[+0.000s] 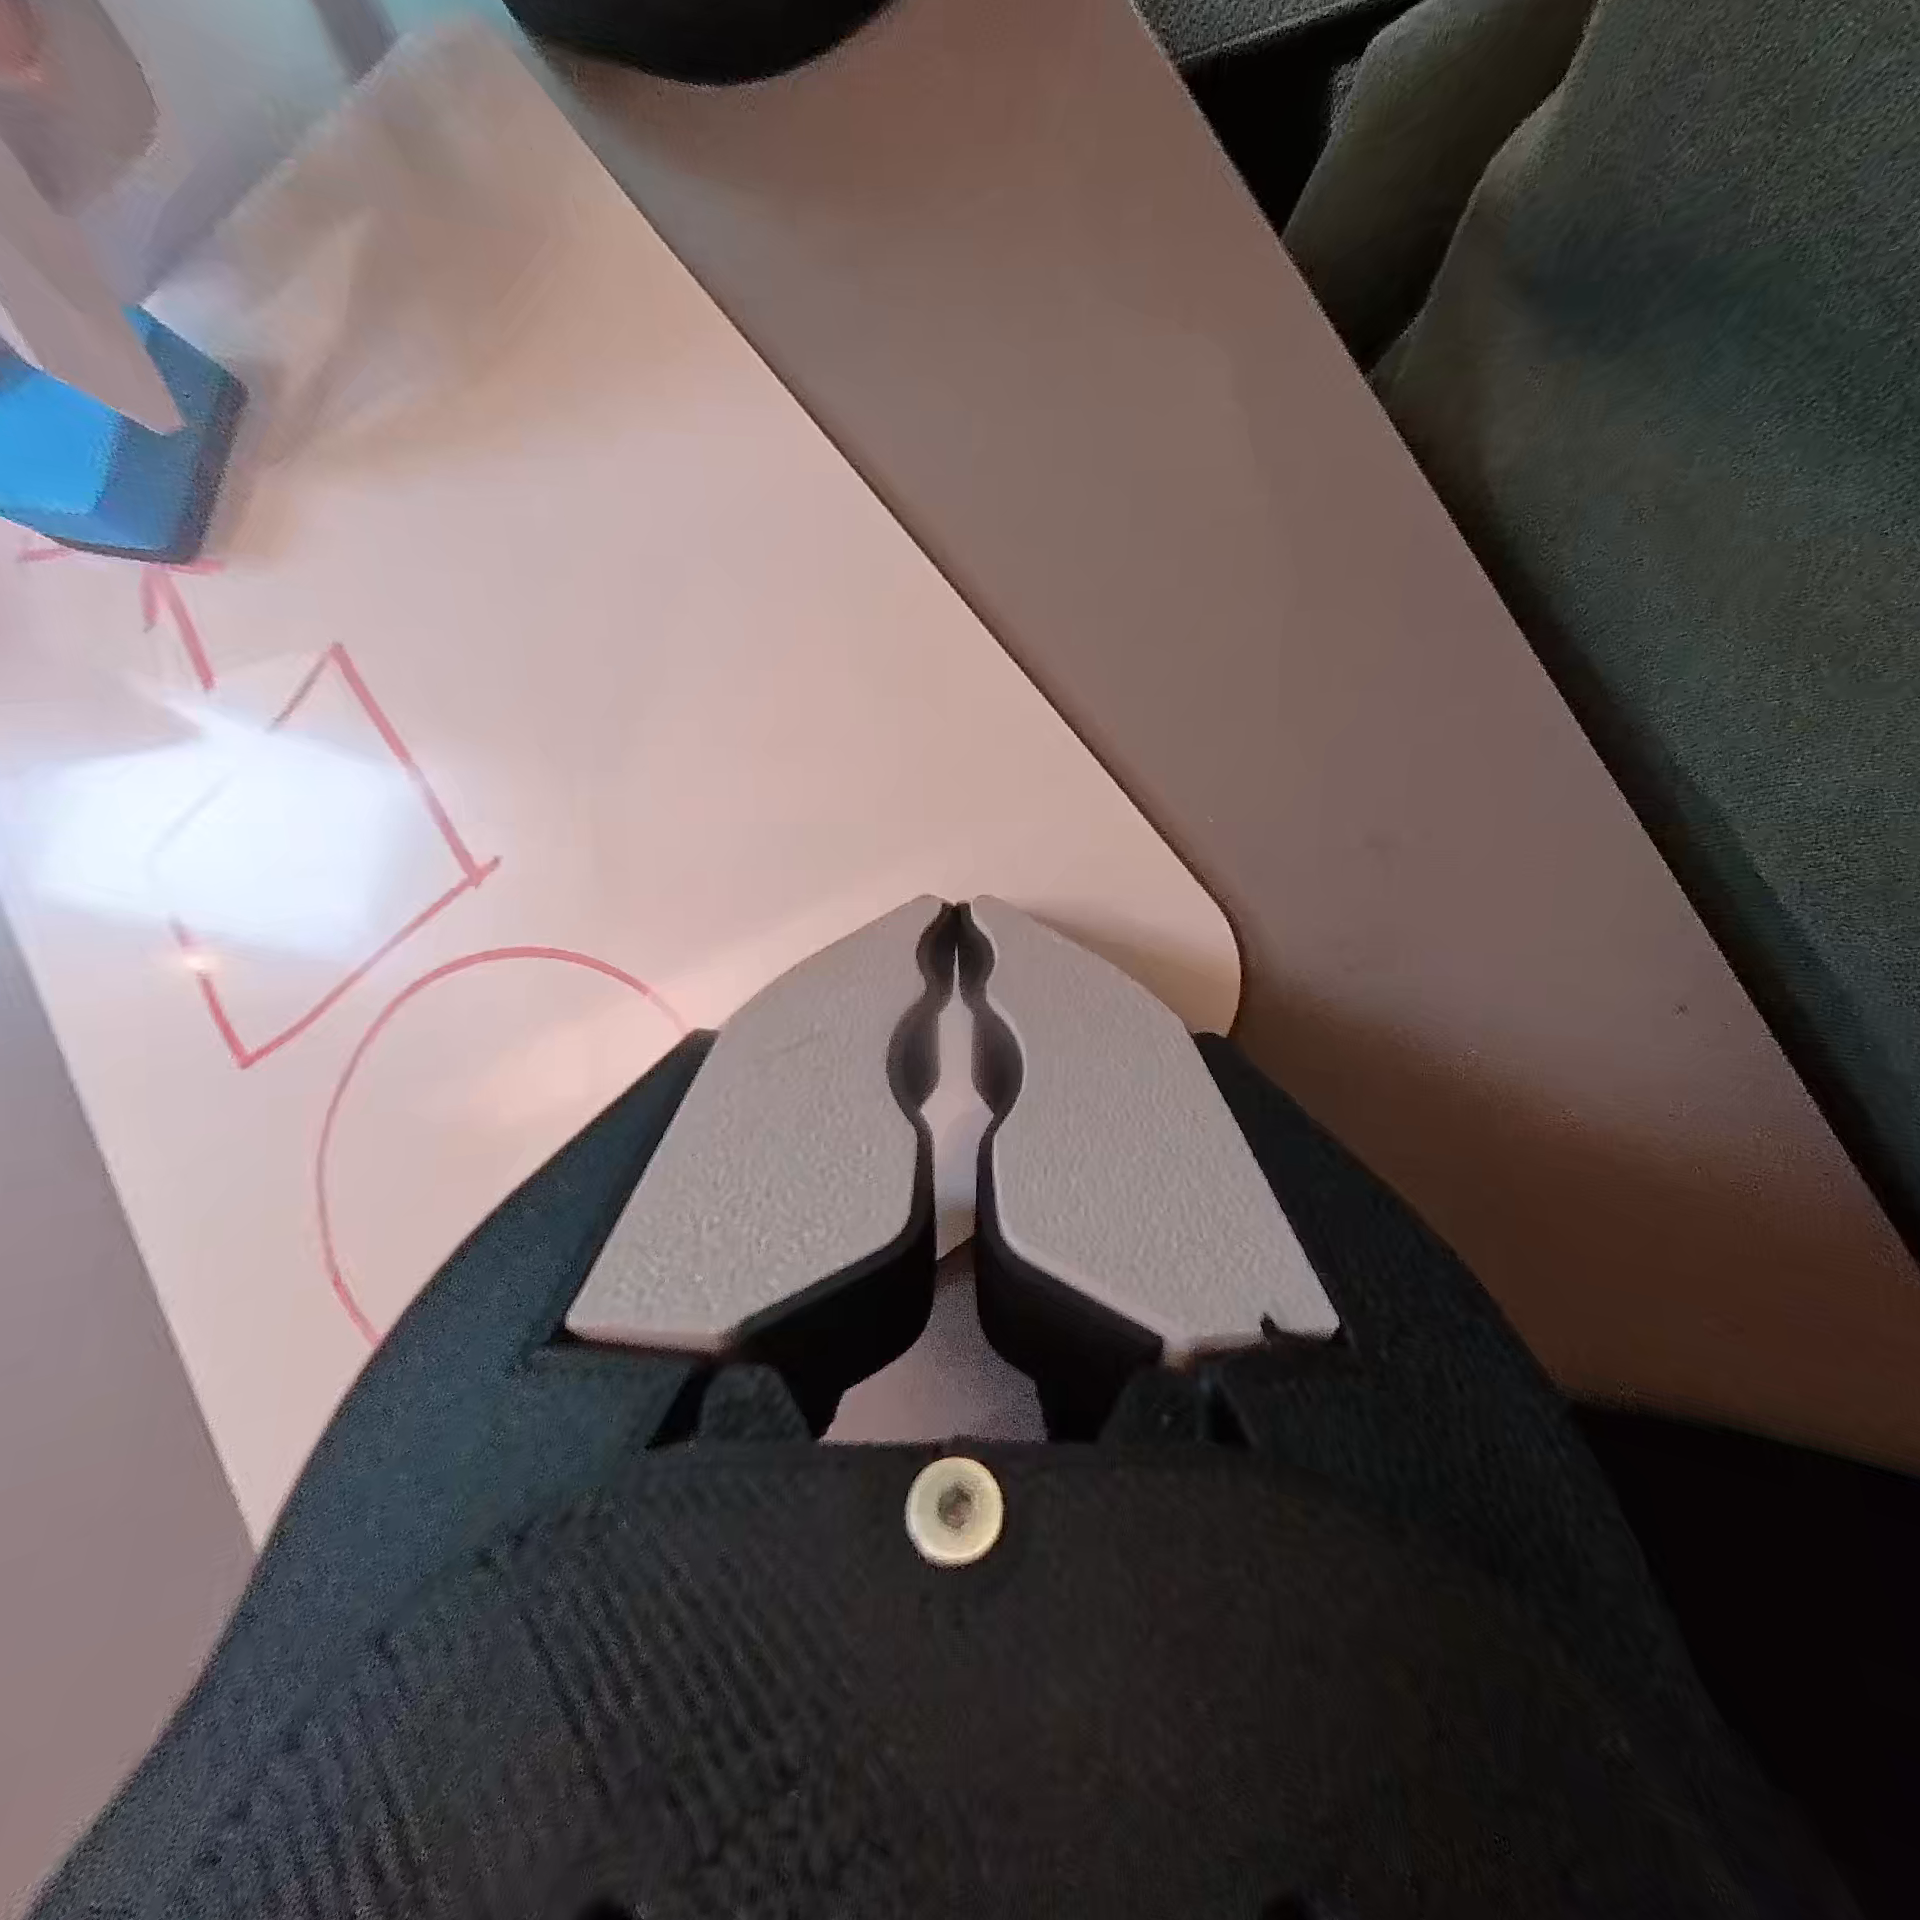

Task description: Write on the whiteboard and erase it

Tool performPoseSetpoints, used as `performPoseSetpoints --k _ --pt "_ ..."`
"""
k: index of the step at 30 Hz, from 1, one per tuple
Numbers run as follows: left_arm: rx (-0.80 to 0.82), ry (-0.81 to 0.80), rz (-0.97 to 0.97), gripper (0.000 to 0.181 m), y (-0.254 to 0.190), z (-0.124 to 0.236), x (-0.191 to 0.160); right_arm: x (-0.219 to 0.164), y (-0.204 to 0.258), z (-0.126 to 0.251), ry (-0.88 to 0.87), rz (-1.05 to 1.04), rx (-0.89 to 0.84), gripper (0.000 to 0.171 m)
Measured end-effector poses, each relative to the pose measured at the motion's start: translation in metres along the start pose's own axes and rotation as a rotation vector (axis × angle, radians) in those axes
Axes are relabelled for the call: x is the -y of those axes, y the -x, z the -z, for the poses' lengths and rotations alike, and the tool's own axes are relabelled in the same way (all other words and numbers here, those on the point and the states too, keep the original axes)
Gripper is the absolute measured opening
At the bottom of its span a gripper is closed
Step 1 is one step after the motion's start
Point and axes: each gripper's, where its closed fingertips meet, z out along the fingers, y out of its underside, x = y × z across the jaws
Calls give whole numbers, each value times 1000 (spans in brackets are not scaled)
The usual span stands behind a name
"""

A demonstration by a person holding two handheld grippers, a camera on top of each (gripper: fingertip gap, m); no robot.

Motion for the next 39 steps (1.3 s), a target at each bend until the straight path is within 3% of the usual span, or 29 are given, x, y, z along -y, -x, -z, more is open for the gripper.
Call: performPoseSetpoints --k 5,8,13,18,23,26,29,32,39 --pt "18 4 3 0 -1 -1 0 2 5 -3 -34 -30 9 50" --pt "-3 0 10 1 -5 -1 1 -7 10 1 31 -1 19 49" --pt "11 -2 2 1 -6 -2 2 8 -32 -5 -8 -122 -34 49" --pt "26 3 16 0 -3 0 -1 17 27 -12 13 38 91 50" --pt "27 1 16 1 -4 -1 0 9 -29 -6 7 -135 -19 49" --pt "21 -7 27 0 -5 -1 0 25 13 -16 -18 -32 25 50" --pt "25 -9 27 1 -5 -1 1 8 42 -9 64 65 73 49" --pt "34 -3 10 1 -7 -1 2 -5 0 1 52 -80 24 50" --pt "29 -14 18 1 -8 -1 3 -1 1 1 27 -53 18 61"
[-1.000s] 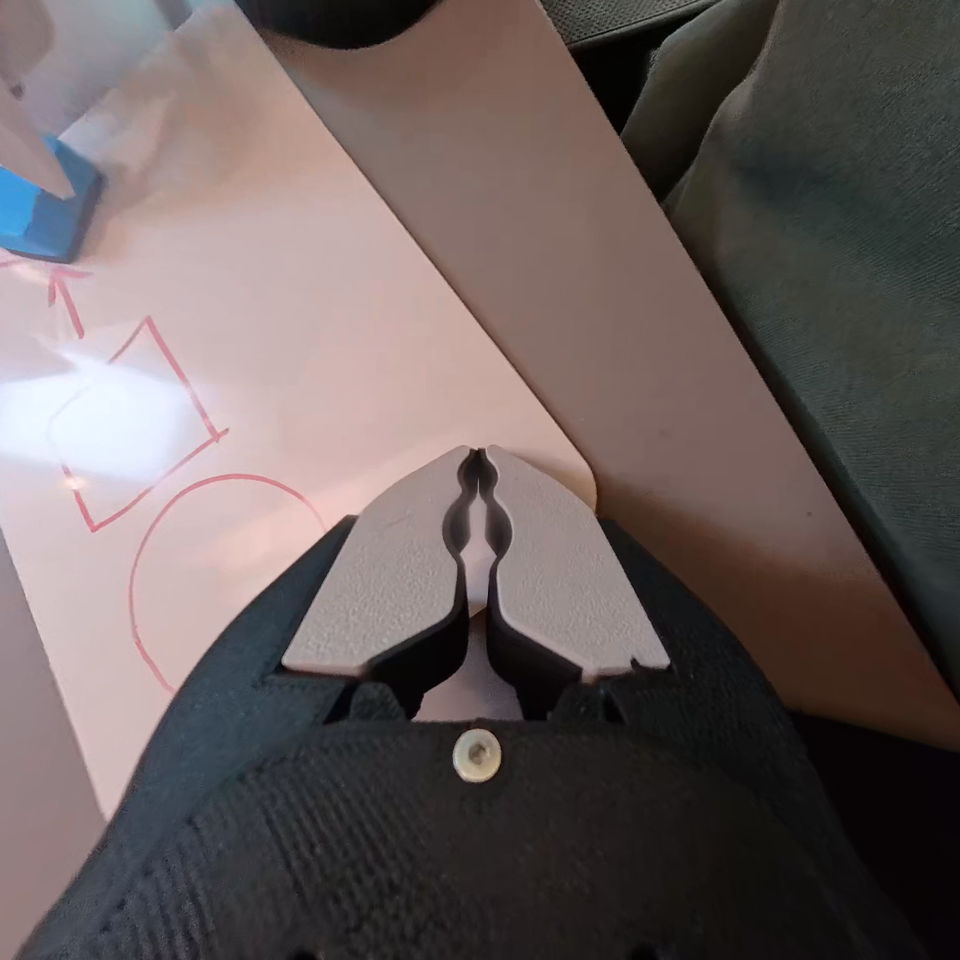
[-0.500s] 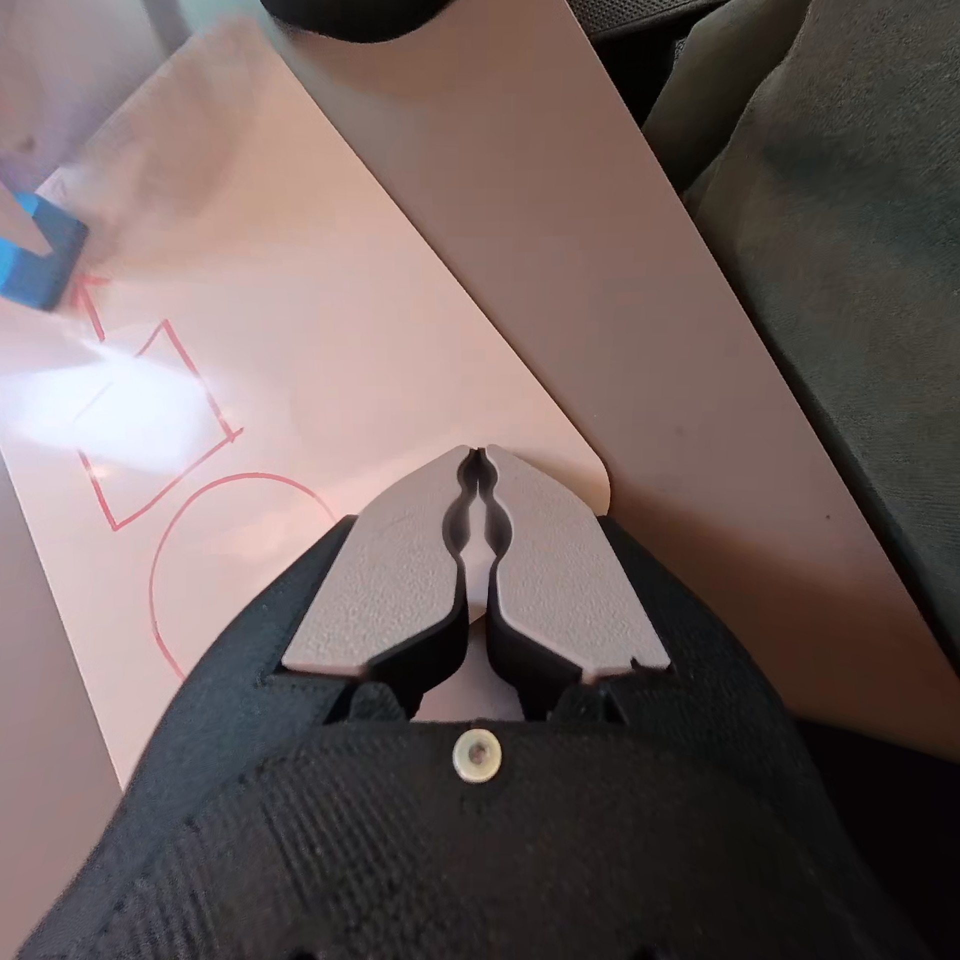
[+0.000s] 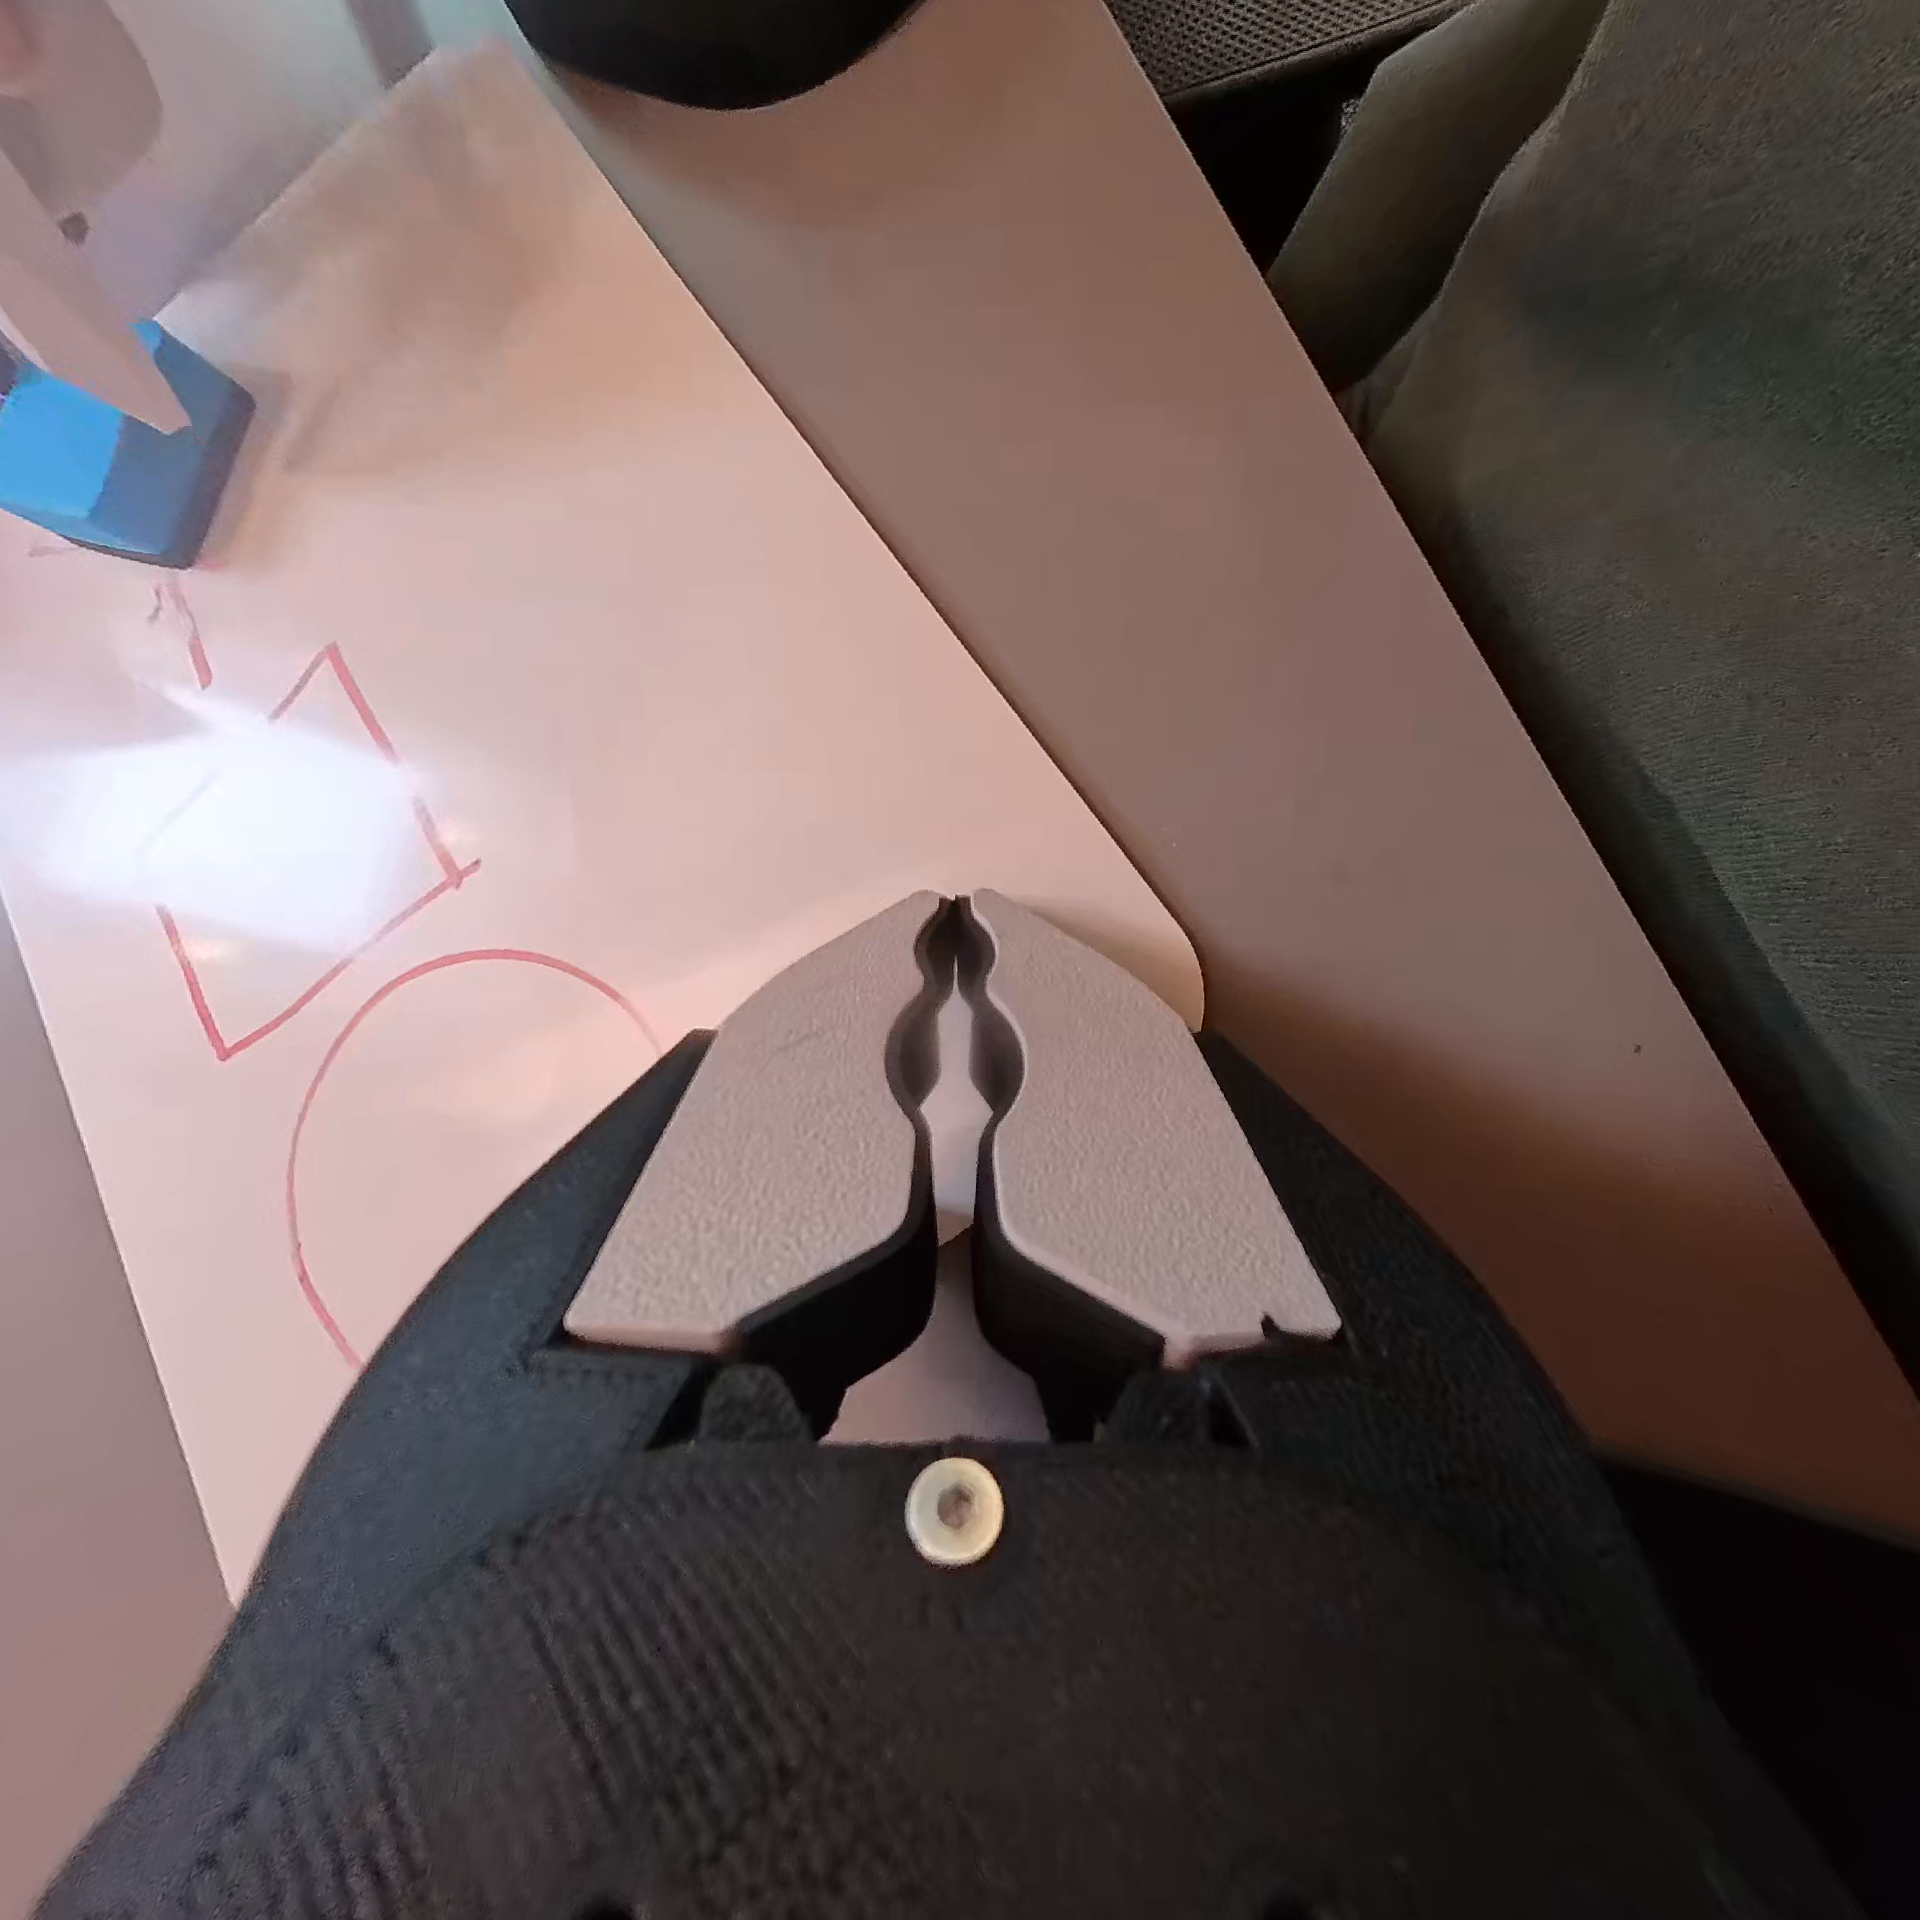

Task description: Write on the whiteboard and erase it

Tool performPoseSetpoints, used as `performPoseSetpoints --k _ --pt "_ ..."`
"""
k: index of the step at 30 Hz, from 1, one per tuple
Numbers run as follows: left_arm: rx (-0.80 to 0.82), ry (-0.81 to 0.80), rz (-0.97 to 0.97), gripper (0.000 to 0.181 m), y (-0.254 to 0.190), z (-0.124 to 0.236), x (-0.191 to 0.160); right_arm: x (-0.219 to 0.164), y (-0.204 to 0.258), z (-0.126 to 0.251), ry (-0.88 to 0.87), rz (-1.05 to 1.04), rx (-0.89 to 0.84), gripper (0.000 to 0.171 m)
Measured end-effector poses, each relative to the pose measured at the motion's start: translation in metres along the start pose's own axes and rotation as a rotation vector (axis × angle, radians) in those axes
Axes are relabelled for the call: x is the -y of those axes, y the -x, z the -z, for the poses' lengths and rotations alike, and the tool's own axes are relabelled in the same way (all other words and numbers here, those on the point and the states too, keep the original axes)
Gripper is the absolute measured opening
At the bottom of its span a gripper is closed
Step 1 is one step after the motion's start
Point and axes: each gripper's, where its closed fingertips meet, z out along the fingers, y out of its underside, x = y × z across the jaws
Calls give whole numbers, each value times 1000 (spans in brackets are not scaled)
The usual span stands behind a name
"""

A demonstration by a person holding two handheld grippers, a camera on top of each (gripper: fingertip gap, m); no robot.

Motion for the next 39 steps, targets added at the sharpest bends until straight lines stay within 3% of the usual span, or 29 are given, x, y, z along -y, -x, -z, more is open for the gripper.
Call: performPoseSetpoints --k 3,6,12,17,20,22,27,30,32,37,39 --pt "-4 -4 0 1 -1 0 1 4 -2 5 -24 1 -6 60" --pt "-7 -1 8 1 -2 0 1 7 -2 0 -25 16 -13 48" --pt "-1 9 18 1 -2 0 1 1 9 2 -7 55 0 48" --pt "8 33 4 1 -2 0 2 13 -23 -2 -31 -37 -44 47" --pt "4 29 14 1 -1 0 2 23 19 -11 -38 85 15 47" --pt "5 28 13 1 -1 0 2 11 28 -5 -18 130 33 47" --pt "6 24 6 1 -2 0 2 4 -32 3 -34 -65 -44 47" --pt "2 16 10 1 -1 0 2 20 8 -8 -61 40 9 47" --pt "6 15 7 1 -1 0 2 9 30 -4 -9 118 50 47" --pt "2 8 3 1 -1 0 2 -1 -41 6 -28 -93 -45 47" --pt "2 1 3 1 -1 0 2 18 -29 -4 -77 -56 -44 47"
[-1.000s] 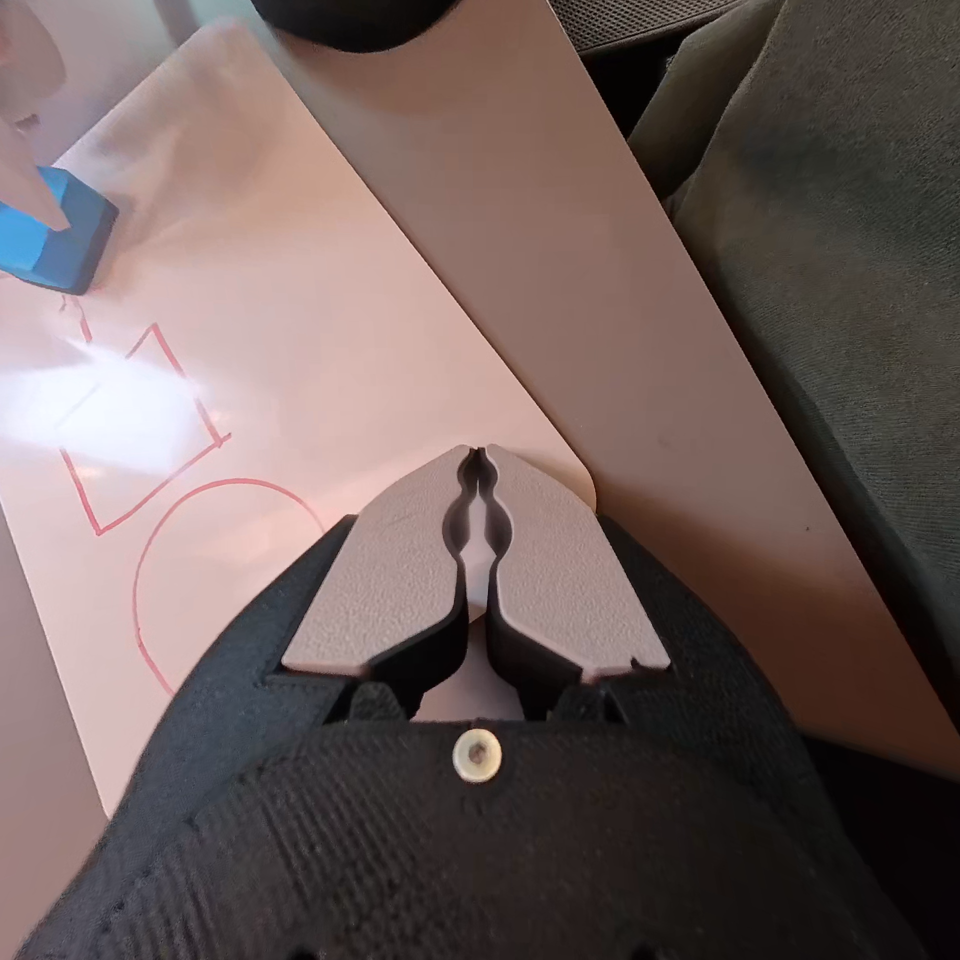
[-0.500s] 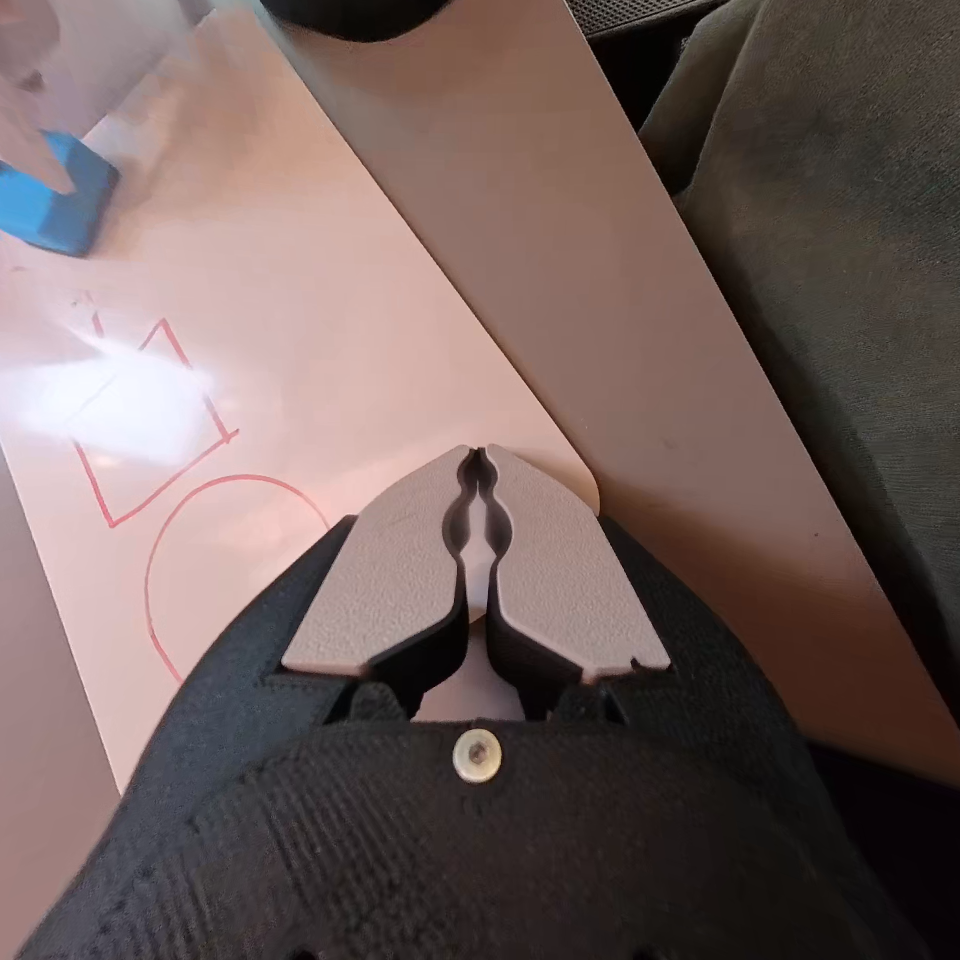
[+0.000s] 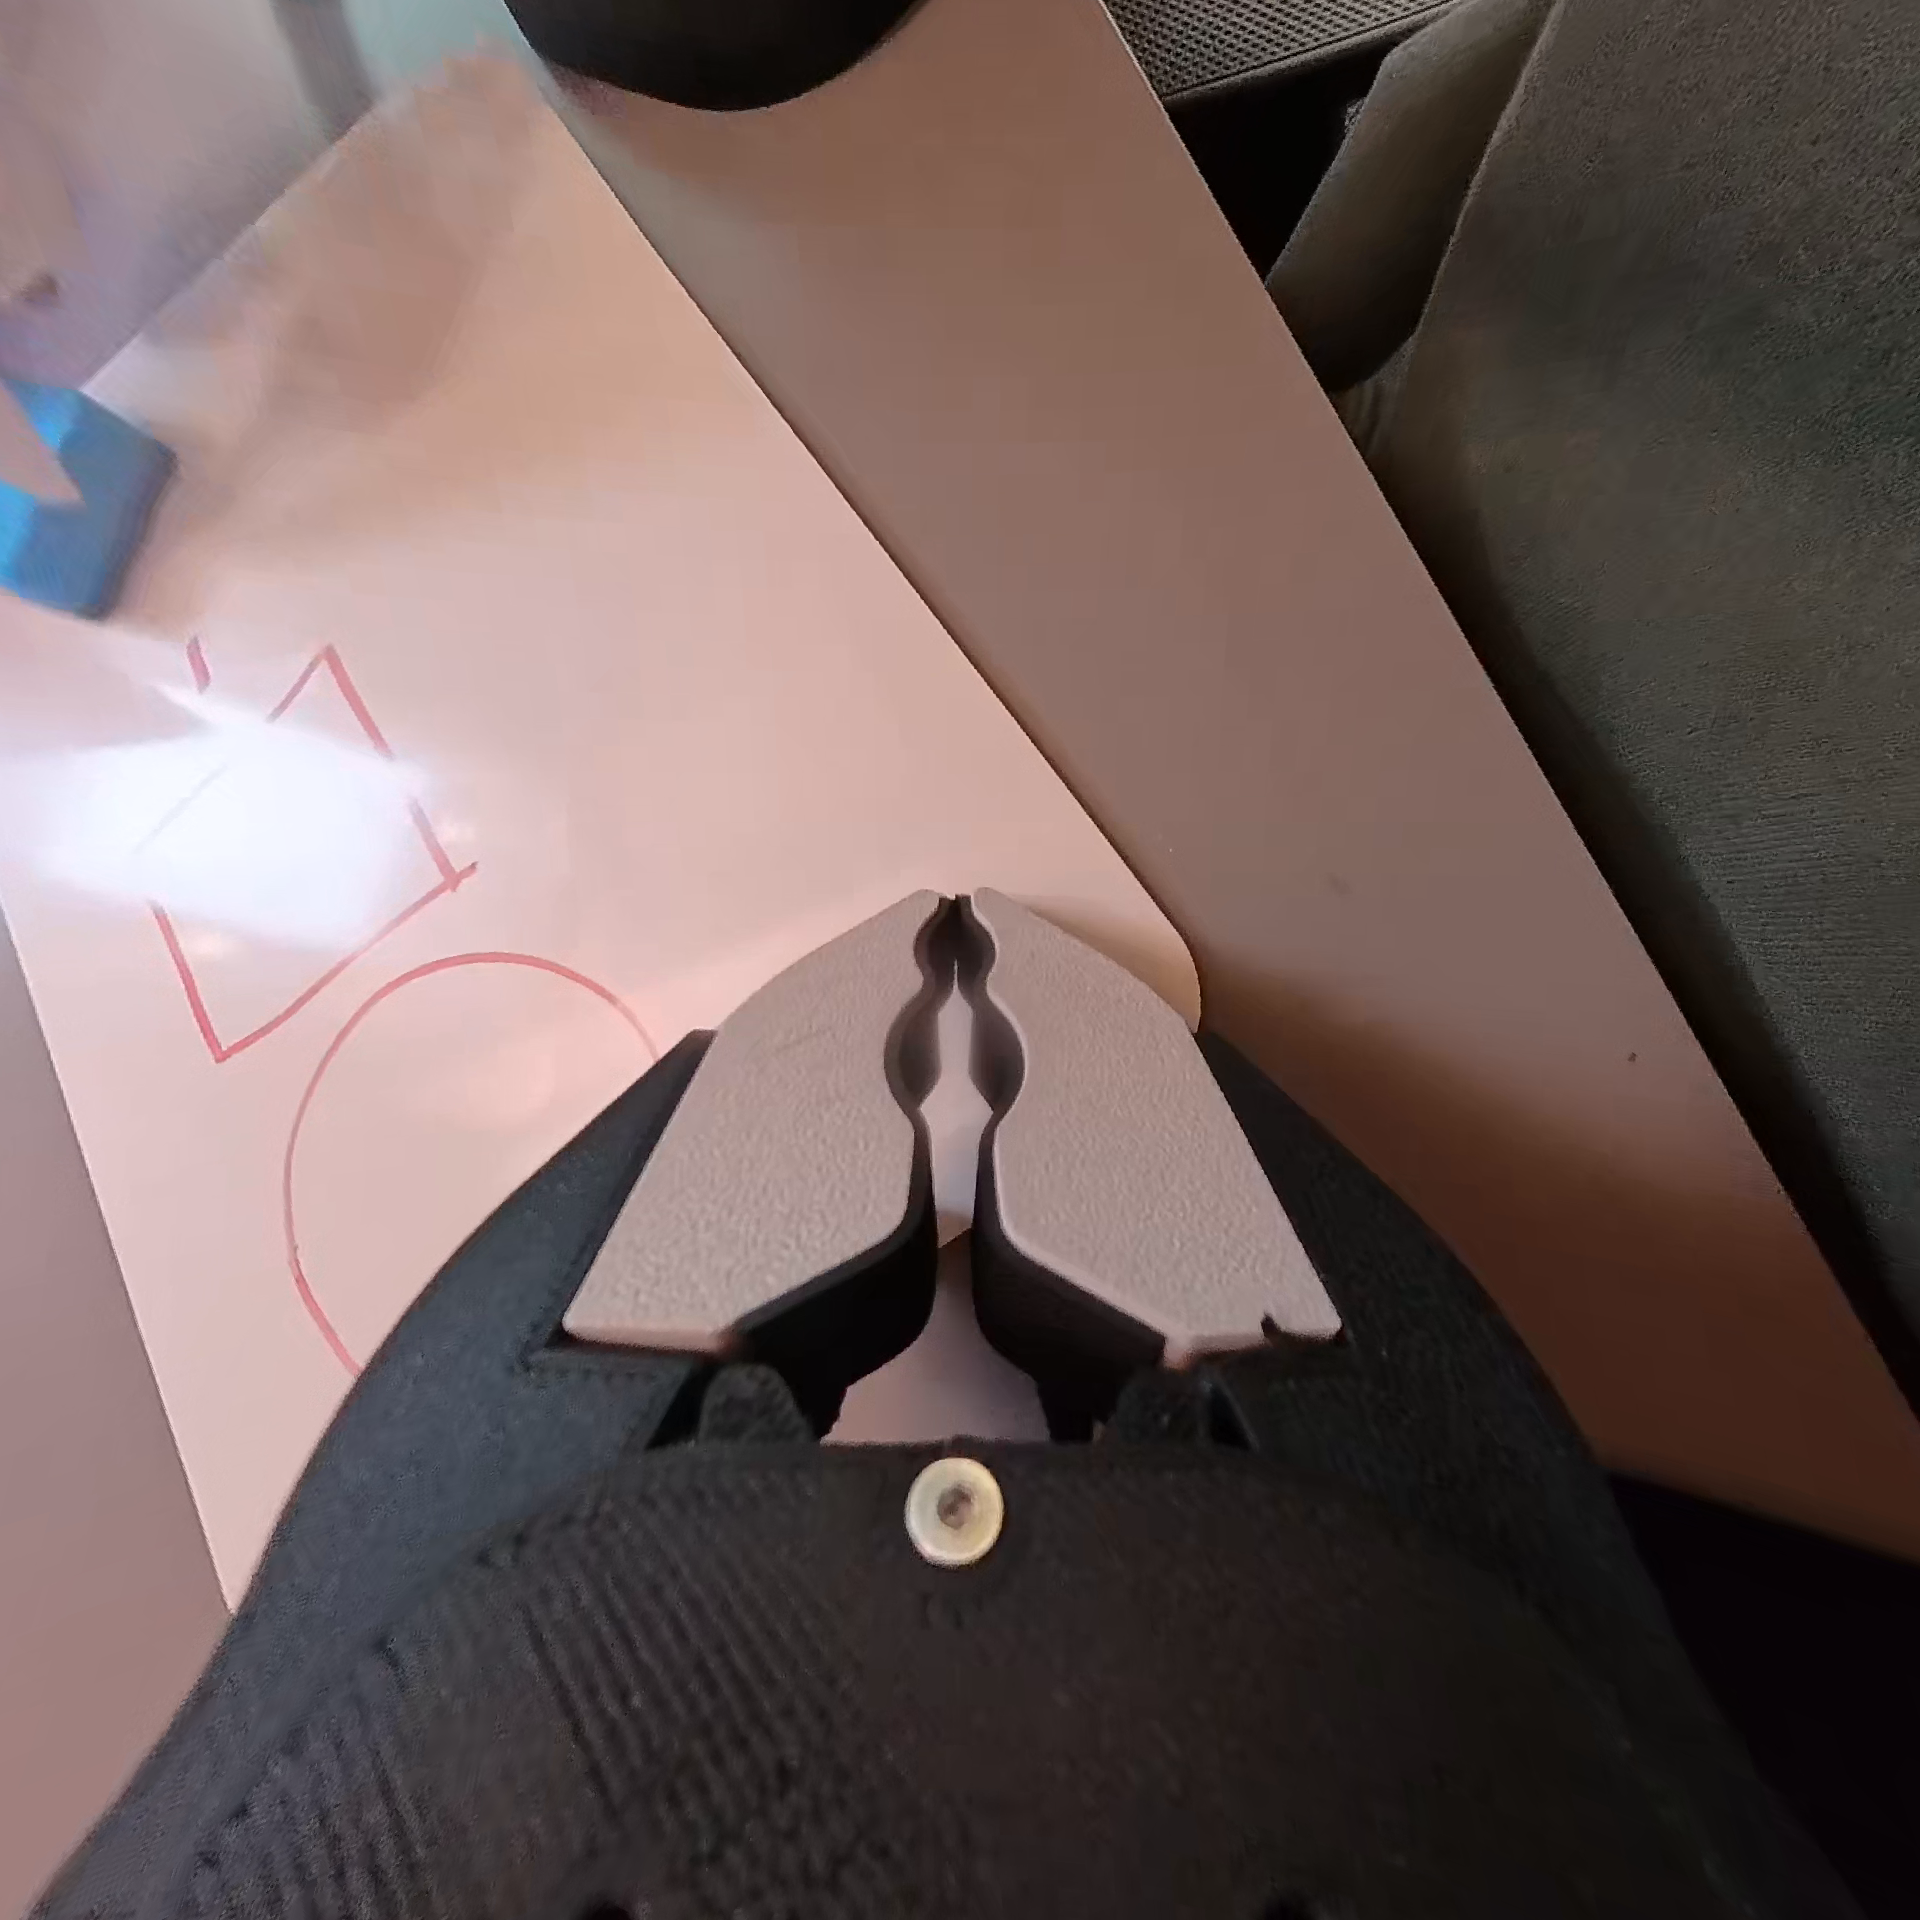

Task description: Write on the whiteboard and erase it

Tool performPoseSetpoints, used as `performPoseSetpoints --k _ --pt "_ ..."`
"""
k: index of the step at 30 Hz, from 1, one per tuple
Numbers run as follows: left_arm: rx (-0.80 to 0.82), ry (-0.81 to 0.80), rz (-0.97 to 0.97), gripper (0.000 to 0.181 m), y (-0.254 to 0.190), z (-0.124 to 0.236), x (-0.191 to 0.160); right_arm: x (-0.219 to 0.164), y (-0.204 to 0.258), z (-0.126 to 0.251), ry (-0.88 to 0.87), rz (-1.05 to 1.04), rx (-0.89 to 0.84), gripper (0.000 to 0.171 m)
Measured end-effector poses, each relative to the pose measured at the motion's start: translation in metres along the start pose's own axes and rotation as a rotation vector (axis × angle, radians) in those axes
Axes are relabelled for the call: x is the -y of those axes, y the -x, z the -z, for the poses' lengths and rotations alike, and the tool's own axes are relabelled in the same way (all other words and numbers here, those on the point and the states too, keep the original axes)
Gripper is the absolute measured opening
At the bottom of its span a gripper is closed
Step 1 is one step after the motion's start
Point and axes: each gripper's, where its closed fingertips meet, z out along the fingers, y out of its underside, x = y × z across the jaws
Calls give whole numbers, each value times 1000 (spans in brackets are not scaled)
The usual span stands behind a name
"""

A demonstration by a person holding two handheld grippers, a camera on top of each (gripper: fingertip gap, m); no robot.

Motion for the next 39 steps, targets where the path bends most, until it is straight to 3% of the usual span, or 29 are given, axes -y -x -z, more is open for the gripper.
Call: performPoseSetpoints --k 4,7,9,11,14,16,19,21,24,27,29,30,32,34,35,37,39 --pt "-7 -5 7 1 0 0 0 -18 58 6 65 161 120 47" --pt "-1 -1 0 1 0 0 0 -35 8 19 99 40 29 47" --pt "2 1 -4 1 0 1 0 -20 -12 12 53 -23 -9 47" --pt "4 0 -7 1 0 1 0 -2 12 0 21 46 20 47" --pt "4 3 -4 1 0 1 0 -16 56 5 75 175 114 47" --pt "3 0 -8 1 0 1 -1 -27 31 13 103 89 89 47" --pt "1 -2 -10 1 0 1 -1 -3 -13 2 68 -23 -13 47" --pt "-1 -6 -7 1 0 1 -1 18 19 -13 48 58 41 47" --pt "-2 -5 -1 1 1 1 -2 -2 77 -6 137 229 150 47" --pt "3 -2 -8 1 1 1 -2 -18 28 7 172 96 57 47" --pt "9 1 -15 1 1 1 -2 -4 -7 2 137 -20 -1 47" --pt "11 2 -14 1 1 1 -2 9 -3 -6 112 -12 -2 47" --pt "13 3 -12 1 1 1 -2 25 54 -20 81 137 88 47" --pt "8 -1 -2 1 1 1 -2 8 108 -14 145 293 165 46" --pt "4 -4 4 1 1 1 -2 -4 112 -7 181 318 168 46" --pt "3 -3 -1 1 1 1 -2 -15 79 1 223 205 117 46" --pt "5 -4 -7 1 0 1 -2 -2 39 -4 208 94 50 46"
